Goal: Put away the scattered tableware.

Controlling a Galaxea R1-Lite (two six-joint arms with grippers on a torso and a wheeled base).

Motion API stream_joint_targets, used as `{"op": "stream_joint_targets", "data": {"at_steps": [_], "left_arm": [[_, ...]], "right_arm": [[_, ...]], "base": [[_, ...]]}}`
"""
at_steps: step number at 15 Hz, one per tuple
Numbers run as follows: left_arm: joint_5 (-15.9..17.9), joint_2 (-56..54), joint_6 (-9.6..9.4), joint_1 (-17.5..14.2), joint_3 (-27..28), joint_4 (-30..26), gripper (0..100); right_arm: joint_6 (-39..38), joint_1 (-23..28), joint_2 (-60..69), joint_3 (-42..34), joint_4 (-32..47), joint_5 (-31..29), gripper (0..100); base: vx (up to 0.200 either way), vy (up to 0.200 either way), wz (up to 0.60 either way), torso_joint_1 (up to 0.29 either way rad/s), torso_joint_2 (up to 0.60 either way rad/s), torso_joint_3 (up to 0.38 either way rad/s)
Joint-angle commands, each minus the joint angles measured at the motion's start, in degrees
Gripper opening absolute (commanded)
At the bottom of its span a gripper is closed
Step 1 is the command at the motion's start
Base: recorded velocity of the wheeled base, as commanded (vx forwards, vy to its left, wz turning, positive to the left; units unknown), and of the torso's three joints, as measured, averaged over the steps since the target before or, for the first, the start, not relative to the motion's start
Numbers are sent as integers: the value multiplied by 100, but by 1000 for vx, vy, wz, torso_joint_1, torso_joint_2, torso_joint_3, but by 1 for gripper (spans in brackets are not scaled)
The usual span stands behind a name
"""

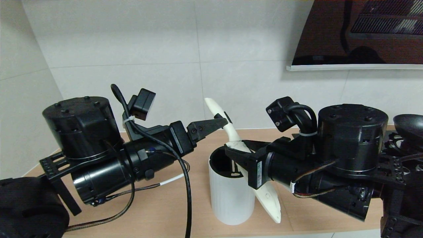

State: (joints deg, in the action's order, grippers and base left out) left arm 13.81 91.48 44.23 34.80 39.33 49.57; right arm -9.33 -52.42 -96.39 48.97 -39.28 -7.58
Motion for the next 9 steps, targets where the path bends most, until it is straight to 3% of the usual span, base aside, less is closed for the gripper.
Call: {"op": "stream_joint_targets", "data": {"at_steps": [1,9], "left_arm": [[-19,54,-2,35,14,0,100],[-432,511,-11,167,5,747,100]], "right_arm": [[1,-67,-64,7,-1,-6,0],[-25,-181,-126,-1,-1,-6,0]], "base": [[0,0,0,0,0,0],[0,0,0,0,0,0]]}}
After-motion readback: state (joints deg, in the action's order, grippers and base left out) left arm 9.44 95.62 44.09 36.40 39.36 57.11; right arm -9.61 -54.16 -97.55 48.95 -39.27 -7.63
